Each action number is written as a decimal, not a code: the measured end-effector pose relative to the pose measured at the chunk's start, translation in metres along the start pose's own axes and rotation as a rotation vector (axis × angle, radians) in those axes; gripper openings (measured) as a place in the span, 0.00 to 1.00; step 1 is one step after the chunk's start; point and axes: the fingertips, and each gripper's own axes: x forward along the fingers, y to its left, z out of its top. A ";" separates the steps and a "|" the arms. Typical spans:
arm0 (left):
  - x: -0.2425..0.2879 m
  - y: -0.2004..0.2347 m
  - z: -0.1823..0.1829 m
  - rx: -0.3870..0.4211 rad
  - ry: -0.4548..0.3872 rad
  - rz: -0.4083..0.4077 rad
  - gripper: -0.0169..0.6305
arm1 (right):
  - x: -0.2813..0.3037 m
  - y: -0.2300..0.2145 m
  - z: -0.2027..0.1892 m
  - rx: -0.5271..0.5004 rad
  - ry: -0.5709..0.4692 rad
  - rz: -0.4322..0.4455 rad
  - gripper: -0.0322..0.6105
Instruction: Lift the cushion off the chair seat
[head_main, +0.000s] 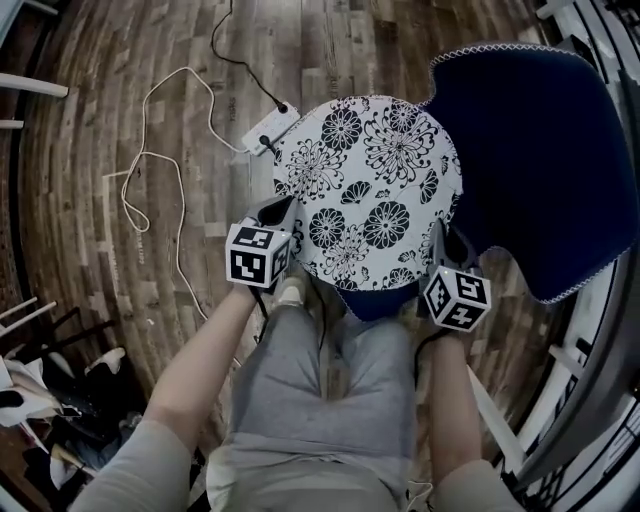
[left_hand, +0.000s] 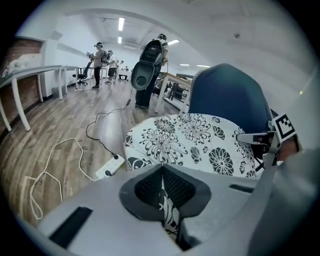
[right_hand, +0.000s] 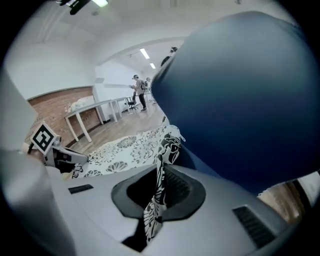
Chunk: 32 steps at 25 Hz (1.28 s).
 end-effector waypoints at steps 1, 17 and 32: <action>-0.009 -0.004 0.006 0.006 -0.007 -0.007 0.03 | -0.009 0.007 0.010 -0.017 -0.016 0.010 0.08; -0.033 -0.034 0.045 0.173 -0.221 0.060 0.03 | -0.023 0.009 0.009 0.020 -0.361 0.154 0.08; -0.027 -0.061 0.074 0.312 -0.105 -0.165 0.03 | -0.035 0.025 0.034 0.075 -0.218 0.081 0.08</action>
